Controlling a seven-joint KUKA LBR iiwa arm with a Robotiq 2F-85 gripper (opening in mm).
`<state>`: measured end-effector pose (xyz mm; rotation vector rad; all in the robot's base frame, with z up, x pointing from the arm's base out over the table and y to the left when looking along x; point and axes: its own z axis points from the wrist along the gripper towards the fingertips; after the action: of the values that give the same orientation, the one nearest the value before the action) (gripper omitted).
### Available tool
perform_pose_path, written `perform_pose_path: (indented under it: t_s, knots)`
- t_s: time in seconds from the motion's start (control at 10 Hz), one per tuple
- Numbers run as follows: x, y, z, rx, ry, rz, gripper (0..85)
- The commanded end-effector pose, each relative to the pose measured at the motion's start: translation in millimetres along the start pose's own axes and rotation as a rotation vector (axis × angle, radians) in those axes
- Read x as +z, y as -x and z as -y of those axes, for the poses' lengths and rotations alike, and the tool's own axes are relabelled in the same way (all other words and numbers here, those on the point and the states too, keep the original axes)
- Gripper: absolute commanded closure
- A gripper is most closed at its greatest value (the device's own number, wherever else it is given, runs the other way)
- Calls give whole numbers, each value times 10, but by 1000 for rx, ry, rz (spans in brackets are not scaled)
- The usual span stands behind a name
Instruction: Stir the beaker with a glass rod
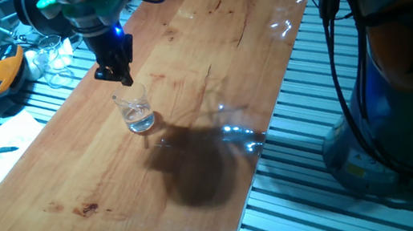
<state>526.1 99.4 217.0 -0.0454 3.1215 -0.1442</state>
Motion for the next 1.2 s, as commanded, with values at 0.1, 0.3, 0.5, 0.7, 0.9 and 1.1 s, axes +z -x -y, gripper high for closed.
perform_pose_path:
  t_s: [0.1, 0.3, 0.5, 0.7, 0.9, 1.1]
  knots:
    - [17, 21, 7, -6, -9, 0, 850]
    - [-35, 77, 32, -15, -21, -9, 850]
    - [-57, 78, 11, -8, -16, -15, 850]
    - [-85, 84, -15, 6, -30, -13, 850]
    - [-59, 84, -49, 8, -18, -13, 850]
    - [-59, 84, -49, -17, -29, -7, 850]
